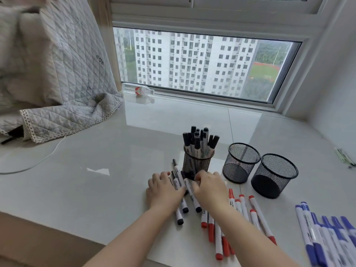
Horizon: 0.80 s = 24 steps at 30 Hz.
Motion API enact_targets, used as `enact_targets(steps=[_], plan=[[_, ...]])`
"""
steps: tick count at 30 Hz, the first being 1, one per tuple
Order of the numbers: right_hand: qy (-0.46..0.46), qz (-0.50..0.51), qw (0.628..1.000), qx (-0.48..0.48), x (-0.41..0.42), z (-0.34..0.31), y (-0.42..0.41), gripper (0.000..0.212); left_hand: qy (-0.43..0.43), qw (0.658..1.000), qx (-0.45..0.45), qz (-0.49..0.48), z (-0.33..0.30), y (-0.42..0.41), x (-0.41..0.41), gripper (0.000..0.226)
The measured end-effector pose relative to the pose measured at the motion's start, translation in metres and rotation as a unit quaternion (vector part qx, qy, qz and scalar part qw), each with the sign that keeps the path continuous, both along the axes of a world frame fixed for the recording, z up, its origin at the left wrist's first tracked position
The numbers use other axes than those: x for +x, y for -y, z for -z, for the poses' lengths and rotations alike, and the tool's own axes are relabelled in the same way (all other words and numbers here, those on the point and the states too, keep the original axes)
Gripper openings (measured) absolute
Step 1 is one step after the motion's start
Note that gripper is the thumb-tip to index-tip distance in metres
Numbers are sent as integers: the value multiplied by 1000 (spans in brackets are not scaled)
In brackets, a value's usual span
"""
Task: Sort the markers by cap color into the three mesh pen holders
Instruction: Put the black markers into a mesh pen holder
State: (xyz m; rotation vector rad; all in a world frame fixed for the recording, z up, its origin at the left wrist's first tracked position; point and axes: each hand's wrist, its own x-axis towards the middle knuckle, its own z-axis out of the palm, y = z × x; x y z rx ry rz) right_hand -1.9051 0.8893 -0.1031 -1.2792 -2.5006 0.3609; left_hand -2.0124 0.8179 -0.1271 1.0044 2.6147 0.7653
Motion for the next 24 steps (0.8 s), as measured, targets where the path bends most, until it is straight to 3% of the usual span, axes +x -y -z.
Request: enact_targets(steps=[8,21,24], plan=[[77,0,996,-51,-15,11,6,33,-31,999,-30,-3,8,16,3,60],[61,28,992,-110,-65,14,24,49,-37,999,-34,-18,8,45,-35,43],[81,49,992,-85,-75,18,26,52,-41,997,-65,10,4,46,-40,40]])
